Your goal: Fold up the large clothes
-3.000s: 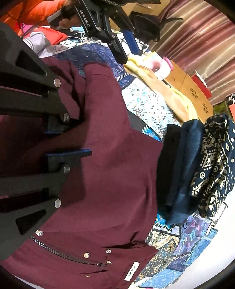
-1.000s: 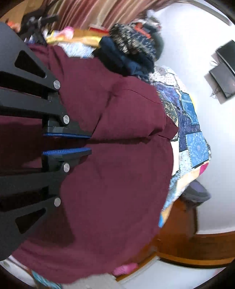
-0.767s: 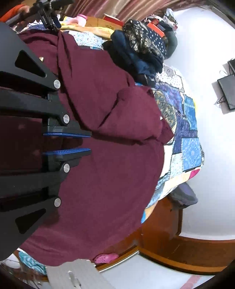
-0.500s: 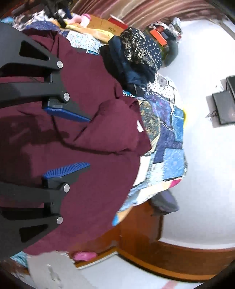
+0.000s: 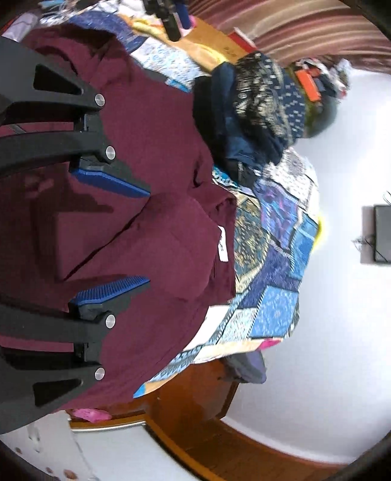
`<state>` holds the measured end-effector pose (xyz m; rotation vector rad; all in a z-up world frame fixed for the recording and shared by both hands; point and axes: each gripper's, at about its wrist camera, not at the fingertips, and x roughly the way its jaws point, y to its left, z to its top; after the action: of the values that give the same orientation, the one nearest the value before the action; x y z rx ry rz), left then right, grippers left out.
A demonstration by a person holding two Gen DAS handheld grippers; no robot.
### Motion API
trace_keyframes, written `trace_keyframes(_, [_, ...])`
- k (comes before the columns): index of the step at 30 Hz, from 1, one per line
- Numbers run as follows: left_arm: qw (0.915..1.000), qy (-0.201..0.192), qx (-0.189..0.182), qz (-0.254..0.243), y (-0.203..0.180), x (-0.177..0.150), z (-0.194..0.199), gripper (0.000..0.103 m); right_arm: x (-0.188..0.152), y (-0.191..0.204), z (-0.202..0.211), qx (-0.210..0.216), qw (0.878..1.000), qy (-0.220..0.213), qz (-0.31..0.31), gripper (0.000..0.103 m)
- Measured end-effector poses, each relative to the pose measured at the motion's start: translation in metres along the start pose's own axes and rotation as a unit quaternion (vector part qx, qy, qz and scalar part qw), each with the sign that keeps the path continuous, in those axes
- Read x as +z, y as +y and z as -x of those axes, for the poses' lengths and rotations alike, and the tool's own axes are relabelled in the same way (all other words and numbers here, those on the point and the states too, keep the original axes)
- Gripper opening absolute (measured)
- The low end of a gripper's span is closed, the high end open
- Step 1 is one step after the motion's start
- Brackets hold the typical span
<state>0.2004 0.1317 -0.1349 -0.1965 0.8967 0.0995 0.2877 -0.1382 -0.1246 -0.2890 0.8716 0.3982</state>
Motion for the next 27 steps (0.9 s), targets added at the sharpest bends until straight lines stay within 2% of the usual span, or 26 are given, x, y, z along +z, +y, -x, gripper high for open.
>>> trace_keyframes(4, [0.9997, 0.02, -0.01, -0.001, -0.004, 0.002, -0.02, 0.083, 0.004, 0.008, -0.021, 0.002, 0.999, 0.027, 0.03, 0.051])
trace_keyframes(9, [0.9987, 0.049, -0.014, -0.004, -0.007, 0.0, -0.042, 0.083, 0.003, 0.005, -0.054, -0.017, 0.996, 0.076, 0.041, 0.054])
trace_keyframes(17, [0.998, 0.061, -0.016, -0.009, -0.015, 0.004, -0.051, 0.083, 0.001, 0.0, -0.058, -0.005, 0.996, 0.069, 0.048, 0.055])
trace_keyframes(18, [0.998, 0.061, -0.017, -0.011, -0.016, 0.005, -0.051, 0.083, 0.0, -0.002, -0.057, -0.006, 0.997, 0.066, 0.045, 0.048])
trace_keyframes(20, [0.9981, 0.057, -0.016, -0.015, -0.021, 0.005, -0.048, 0.083, 0.0, -0.006, -0.057, -0.003, 0.997, 0.065, 0.042, 0.039])
trace_keyframes(24, [0.9982, 0.05, -0.015, -0.031, -0.032, 0.007, -0.039, 0.083, 0.001, -0.019, -0.05, 0.034, 0.997, 0.062, 0.003, 0.027])
trace_keyframes(27, [0.998, 0.046, -0.015, -0.04, -0.041, 0.007, -0.033, 0.083, 0.001, -0.035, -0.034, 0.031, 0.998, 0.036, -0.032, 0.02])
